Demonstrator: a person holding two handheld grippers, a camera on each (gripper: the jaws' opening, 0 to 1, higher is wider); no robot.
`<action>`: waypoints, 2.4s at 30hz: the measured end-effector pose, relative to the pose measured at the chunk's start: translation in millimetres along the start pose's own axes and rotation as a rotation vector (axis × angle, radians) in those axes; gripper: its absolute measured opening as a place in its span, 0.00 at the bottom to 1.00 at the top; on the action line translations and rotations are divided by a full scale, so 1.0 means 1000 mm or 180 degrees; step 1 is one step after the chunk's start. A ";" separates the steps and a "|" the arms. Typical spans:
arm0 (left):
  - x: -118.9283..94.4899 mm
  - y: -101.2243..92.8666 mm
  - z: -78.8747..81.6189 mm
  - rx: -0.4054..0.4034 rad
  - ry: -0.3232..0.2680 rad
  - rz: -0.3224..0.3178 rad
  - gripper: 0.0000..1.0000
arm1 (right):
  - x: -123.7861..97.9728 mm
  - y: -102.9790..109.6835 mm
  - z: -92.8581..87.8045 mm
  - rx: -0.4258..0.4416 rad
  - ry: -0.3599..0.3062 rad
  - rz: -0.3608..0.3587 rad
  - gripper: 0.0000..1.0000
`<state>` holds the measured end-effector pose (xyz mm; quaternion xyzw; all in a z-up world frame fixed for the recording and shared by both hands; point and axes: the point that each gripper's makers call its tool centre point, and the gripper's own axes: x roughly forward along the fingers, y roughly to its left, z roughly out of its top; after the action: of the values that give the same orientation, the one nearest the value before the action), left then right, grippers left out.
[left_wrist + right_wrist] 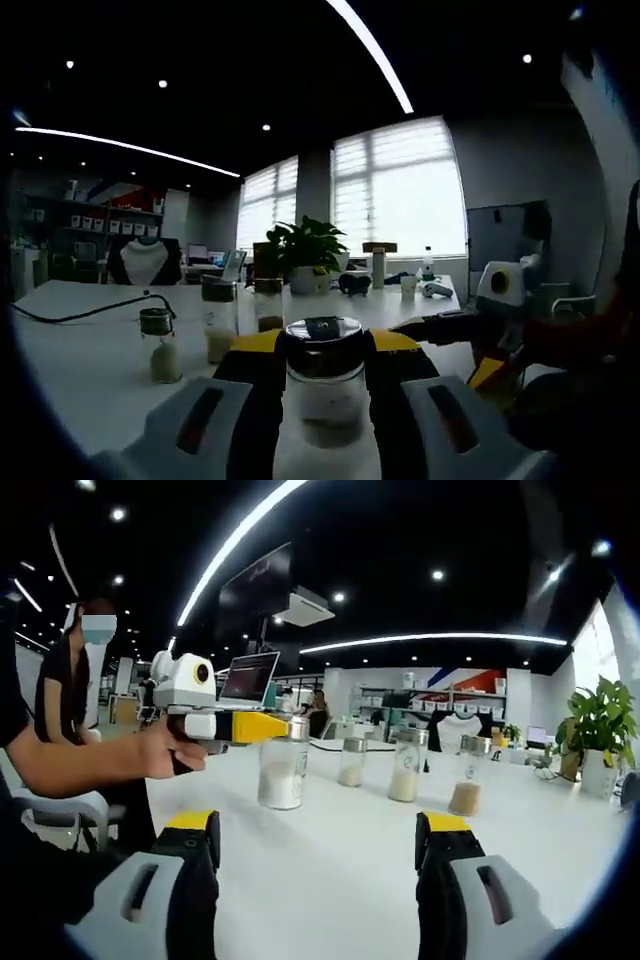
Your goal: Rotate the seasoning bottle until the label or dispensing opening points toward the visible target arrow and the bottle remains upright within the marked orientation range
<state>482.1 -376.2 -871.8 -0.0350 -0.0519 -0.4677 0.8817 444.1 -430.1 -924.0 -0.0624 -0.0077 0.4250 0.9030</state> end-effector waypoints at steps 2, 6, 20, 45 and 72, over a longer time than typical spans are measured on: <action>0.001 -0.010 -0.002 0.0010 0.0030 -0.0150 0.32 | 0.005 0.006 0.001 0.0016 -0.0010 0.0098 0.72; 0.004 -0.027 -0.001 -0.0046 0.0002 -0.0410 0.32 | 0.011 0.014 -0.003 0.0064 0.0029 0.0235 0.66; 0.005 -0.061 -0.001 -0.0074 -0.0002 -0.1037 0.32 | 0.023 0.036 0.003 0.0220 -0.0064 0.0673 0.34; 0.006 -0.059 -0.002 -0.0442 -0.0121 -0.0415 0.32 | 0.020 0.036 0.005 0.0514 0.0053 0.0038 0.31; 0.003 -0.047 0.006 -0.0941 -0.0475 0.0084 0.32 | 0.021 0.029 0.015 0.0153 -0.0112 -0.0213 0.31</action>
<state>444.5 -404.3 -864.9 -0.1996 -0.0474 -0.4547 0.8667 434.8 -394.1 -913.2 -0.0329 -0.0155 0.3957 0.9177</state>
